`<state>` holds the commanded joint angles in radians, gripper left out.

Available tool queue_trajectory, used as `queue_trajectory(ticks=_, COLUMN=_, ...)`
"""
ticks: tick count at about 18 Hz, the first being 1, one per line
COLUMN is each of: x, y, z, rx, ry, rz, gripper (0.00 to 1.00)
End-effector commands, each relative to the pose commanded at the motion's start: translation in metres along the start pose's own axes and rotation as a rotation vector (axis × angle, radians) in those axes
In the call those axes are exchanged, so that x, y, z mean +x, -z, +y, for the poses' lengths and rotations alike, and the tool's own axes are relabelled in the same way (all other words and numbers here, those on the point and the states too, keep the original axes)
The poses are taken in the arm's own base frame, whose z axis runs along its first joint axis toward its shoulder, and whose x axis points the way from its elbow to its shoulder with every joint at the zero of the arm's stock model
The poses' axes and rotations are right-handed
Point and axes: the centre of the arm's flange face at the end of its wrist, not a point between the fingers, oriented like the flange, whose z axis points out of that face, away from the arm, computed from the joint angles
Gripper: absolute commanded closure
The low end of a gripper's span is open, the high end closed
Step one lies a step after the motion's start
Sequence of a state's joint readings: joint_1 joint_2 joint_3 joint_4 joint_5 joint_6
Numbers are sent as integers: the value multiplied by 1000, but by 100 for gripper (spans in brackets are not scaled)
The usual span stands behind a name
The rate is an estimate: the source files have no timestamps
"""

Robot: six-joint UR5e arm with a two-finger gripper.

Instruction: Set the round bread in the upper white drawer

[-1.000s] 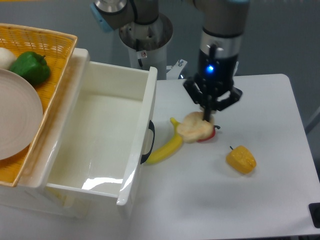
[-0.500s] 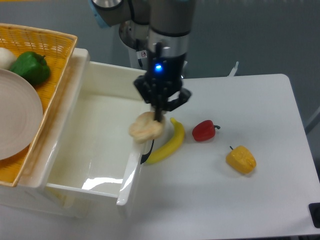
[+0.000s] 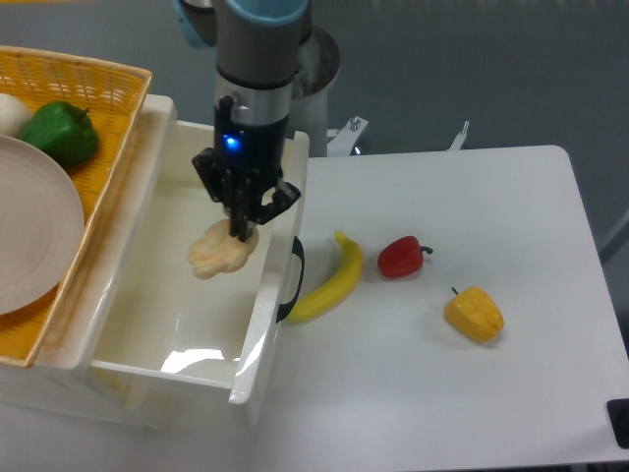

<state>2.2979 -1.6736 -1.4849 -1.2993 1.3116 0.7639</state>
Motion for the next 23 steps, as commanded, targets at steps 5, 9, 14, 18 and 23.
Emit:
queue_trajectory(ticks=5, x=2, y=-2, z=-1, rx=-2, ry=4, rz=12, gripper=0)
queue_trajectory(ticks=9, x=6, y=0, z=-4, rx=15, ry=-2, rz=19, gripper=0)
queue_trajectory(ticks=14, x=2, y=5, z=-3, rx=21, ry=-18, rz=-1, gripper=0)
queue_trajectory(ticks=18, x=-23, y=1, z=14, rx=-89, ry=-47, rz=-95, gripper=0)
queue_trajectory(ticks=23, x=-81, y=4, z=49, rx=-215, ry=-15, rz=-210, gripper=0)
